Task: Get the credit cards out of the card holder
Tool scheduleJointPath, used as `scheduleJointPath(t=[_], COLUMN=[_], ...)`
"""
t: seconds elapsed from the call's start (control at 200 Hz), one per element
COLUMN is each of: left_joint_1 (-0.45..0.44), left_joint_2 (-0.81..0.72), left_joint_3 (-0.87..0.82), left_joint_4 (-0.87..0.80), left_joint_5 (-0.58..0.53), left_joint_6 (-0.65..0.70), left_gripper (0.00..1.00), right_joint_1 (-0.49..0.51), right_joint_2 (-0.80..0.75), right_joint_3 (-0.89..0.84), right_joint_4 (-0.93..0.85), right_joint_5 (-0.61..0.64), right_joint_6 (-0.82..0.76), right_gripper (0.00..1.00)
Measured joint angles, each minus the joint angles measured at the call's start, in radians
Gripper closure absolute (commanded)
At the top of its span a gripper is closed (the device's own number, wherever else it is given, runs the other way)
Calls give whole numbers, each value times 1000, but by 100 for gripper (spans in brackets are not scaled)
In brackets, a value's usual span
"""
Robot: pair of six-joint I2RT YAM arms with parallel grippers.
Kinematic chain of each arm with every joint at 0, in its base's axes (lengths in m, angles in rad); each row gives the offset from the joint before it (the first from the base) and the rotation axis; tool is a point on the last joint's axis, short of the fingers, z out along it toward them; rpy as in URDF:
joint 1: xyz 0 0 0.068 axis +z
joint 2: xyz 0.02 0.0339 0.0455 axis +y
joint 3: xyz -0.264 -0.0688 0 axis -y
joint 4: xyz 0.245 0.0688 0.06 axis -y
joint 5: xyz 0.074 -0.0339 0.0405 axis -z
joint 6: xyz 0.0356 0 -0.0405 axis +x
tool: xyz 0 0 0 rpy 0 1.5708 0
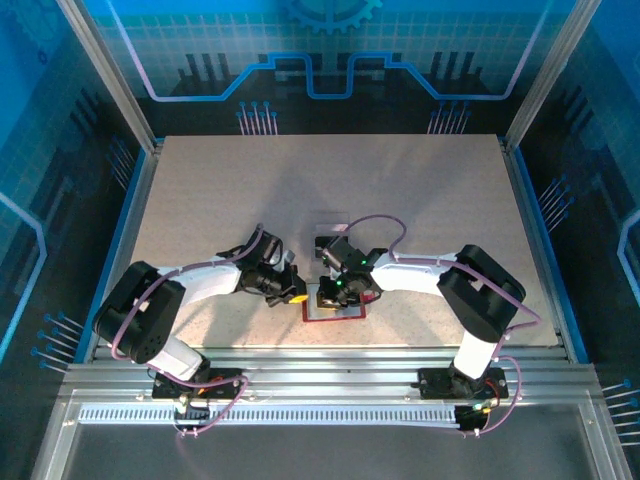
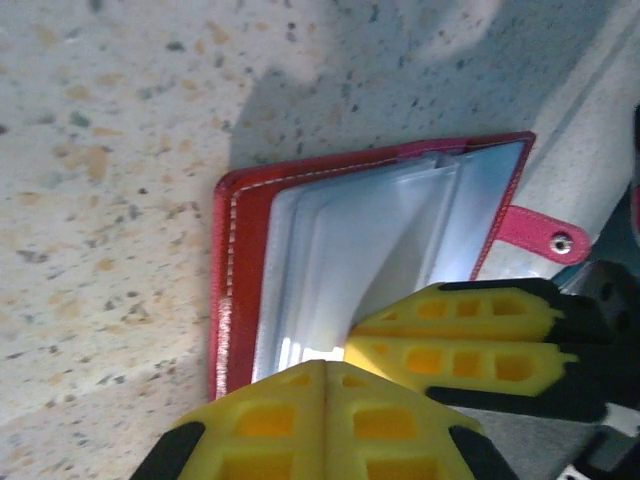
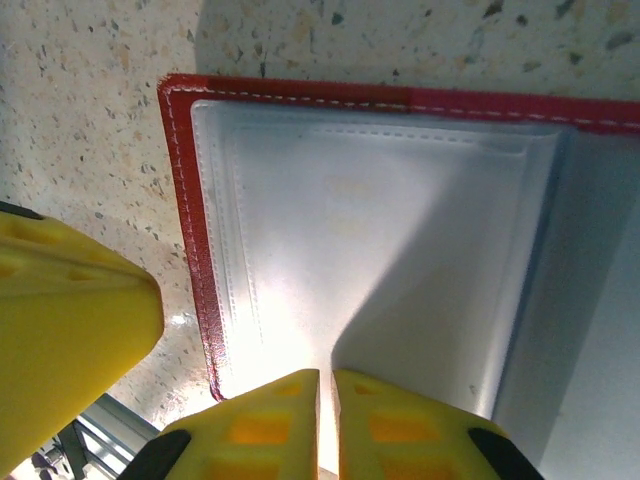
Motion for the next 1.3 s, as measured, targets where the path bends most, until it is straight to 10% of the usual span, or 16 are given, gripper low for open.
scheduleJointPath(t=[0.84, 1.301], left_joint_1=[-8, -8], left_joint_2=[82, 82], left_joint_3=[-37, -37], left_joint_4=[106, 106], left_joint_5=[40, 40], left_joint_6=[-41, -41], left_gripper=[100, 100], right_joint_1=[0, 17], right_joint_2=[-15, -21], right_joint_3=[0, 85], right_joint_4=[-33, -162], right_joint_5=[32, 110], right_joint_6=[-3, -45], right_gripper=[88, 71])
